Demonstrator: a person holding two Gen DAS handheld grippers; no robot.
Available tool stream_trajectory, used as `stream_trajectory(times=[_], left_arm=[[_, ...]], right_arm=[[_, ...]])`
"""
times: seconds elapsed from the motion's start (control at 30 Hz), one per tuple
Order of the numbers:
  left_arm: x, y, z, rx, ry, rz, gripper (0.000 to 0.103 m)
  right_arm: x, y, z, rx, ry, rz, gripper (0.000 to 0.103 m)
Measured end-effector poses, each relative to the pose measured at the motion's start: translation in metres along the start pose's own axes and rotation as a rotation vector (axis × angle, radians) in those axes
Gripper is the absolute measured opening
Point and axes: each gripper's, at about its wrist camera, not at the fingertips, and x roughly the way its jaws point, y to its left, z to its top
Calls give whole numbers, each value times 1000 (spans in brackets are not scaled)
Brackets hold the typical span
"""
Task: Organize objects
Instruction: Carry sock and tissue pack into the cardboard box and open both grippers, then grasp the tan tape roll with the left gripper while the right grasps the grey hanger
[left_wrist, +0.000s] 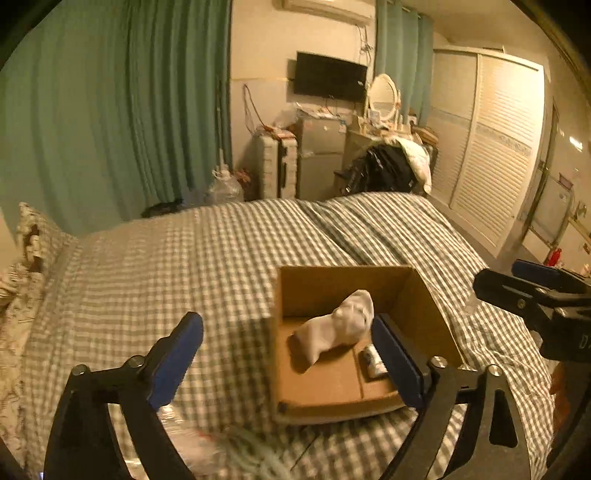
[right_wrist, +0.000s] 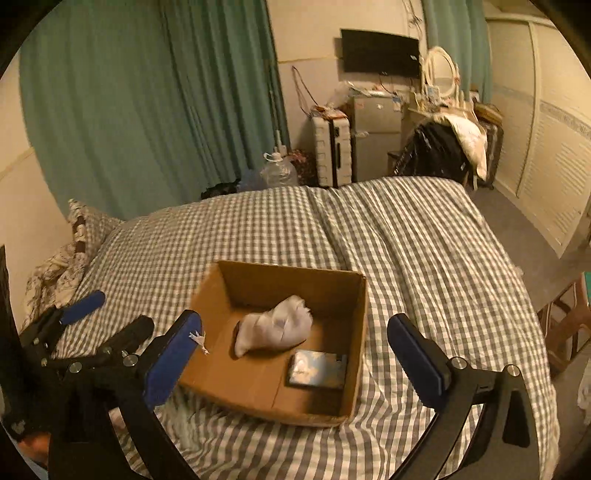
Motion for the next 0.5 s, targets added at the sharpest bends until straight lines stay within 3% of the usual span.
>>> stream_trajectory(times=[0.3,0.5], left_arm=[[-97,66,-21,-49,-80,152,103],[-120,103,-68,-98,-43,234,103]], right_arm=[[-76,87,-10,-184,-102,67,101],[-76,134,-41,-258,-68,113,101]])
